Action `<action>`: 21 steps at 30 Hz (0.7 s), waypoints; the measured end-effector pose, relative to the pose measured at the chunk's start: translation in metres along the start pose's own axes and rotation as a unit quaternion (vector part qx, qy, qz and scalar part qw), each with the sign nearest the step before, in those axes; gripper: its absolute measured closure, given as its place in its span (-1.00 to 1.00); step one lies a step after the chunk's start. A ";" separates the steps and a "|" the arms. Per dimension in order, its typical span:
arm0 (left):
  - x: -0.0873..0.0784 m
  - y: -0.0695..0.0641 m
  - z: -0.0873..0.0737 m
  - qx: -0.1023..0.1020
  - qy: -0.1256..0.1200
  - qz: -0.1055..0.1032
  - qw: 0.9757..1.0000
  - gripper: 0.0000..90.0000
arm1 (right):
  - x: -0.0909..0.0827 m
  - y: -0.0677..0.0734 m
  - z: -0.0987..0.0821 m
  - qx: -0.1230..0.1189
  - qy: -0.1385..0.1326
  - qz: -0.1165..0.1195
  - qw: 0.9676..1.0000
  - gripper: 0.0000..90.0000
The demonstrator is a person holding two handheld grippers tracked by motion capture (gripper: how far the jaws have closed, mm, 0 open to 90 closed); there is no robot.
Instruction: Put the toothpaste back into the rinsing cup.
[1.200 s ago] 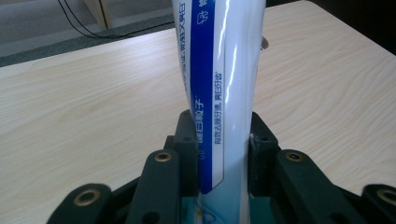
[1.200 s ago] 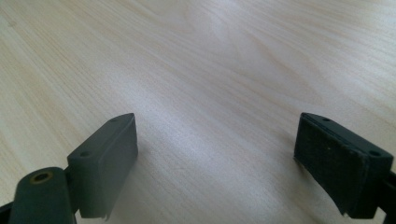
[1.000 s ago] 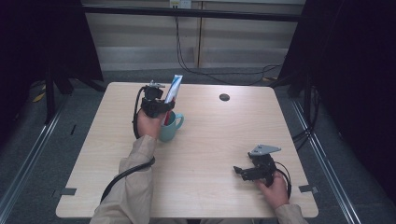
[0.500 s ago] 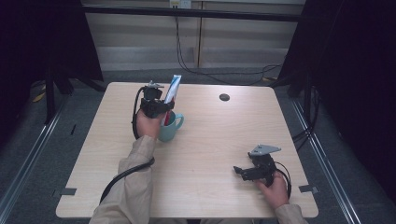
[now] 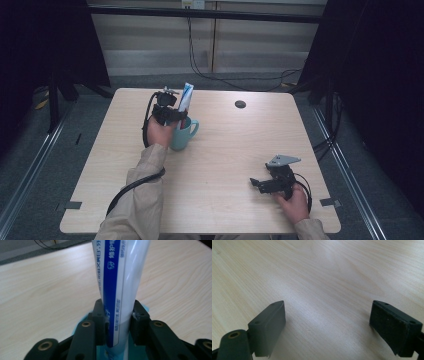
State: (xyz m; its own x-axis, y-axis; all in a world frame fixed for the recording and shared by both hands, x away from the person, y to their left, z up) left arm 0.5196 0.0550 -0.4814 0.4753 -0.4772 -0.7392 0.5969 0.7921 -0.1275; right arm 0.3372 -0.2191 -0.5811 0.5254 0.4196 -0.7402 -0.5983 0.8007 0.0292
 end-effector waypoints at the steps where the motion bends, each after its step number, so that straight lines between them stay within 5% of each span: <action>1: 0.000 0.000 0.000 0.000 0.000 0.000 1.000 0.59 | 0.000 0.000 0.000 0.000 0.000 0.000 1.000 -0.72; 4: 0.000 -0.002 -0.002 -0.013 -0.015 -0.015 1.000 0.60 | 0.000 0.000 0.000 0.000 0.000 0.001 1.000 -0.72; 10: 0.000 -0.004 -0.002 0.002 -0.015 -0.001 1.000 0.59 | 0.000 0.000 0.000 0.000 0.000 0.001 1.000 -0.72; 21: -0.004 -0.006 -0.007 -0.003 -0.024 -0.009 1.000 0.57 | 0.000 0.000 0.000 0.000 0.000 0.000 1.000 -0.72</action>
State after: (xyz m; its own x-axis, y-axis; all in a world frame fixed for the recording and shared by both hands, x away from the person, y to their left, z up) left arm 0.5099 0.0550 -0.4823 0.4953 -0.5081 -0.7047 0.6009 0.7861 -0.1444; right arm 0.3374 -0.2189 -0.5811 0.5248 0.4203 -0.7402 -0.5990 0.8002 0.0298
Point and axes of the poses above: each handheld gripper's, and its own axes: x roughly forward along the jaws, z roughly out of its top, y roughly to its left, the point moved 10 cm from there along x, roughly forward along the jaws, and after that the axes turned 4 degrees about y, right-handed, at the moved point
